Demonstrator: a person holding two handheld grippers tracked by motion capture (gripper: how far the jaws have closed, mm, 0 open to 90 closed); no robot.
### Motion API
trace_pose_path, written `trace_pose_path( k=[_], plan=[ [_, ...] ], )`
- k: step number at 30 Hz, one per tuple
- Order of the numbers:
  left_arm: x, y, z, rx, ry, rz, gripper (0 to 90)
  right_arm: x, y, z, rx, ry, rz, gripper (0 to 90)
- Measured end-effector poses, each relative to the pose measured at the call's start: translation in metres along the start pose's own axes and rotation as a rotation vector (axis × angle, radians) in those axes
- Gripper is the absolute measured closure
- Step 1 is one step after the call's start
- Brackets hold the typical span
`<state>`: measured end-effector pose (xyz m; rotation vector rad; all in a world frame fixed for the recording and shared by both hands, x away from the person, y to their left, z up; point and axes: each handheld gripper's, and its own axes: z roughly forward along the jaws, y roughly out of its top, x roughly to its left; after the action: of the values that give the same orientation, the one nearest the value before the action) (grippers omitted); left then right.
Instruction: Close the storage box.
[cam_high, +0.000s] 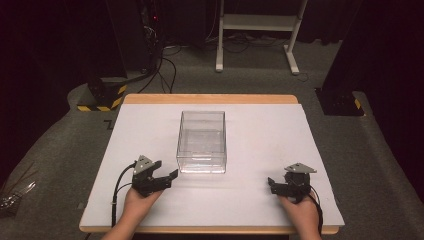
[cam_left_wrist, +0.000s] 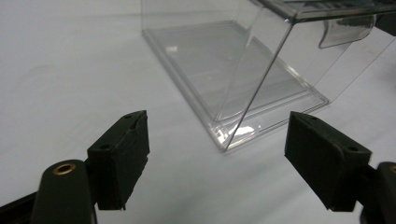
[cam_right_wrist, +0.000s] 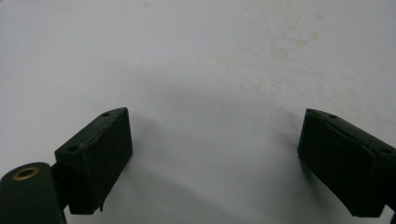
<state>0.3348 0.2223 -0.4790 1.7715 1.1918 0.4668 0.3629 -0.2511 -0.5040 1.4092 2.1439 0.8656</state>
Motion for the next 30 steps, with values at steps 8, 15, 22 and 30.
trace_pose_path(
  k=[8, 15, 22, 30],
  plan=[
    [0.03, -0.013, -0.023, 0.014, 0.059, -0.026, 22.7, 0.0, 0.0, 0.0, 0.0, 0.0, 0.0, 9.9],
    [0.052, -0.025, -0.042, 0.042, 0.112, -0.028, 22.8, 0.0, 0.0, 0.0, 0.0, -0.001, 0.0, 9.9],
    [0.072, -0.04, -0.056, 0.073, 0.183, -0.028, 22.2, 0.0, 0.0, 0.0, 0.0, -0.001, 0.0, 10.0],
    [0.08, -0.046, -0.053, 0.152, 0.209, -0.023, 21.5, 0.0, 0.0, 0.0, -0.001, -0.001, 0.0, 10.0]
  ],
)
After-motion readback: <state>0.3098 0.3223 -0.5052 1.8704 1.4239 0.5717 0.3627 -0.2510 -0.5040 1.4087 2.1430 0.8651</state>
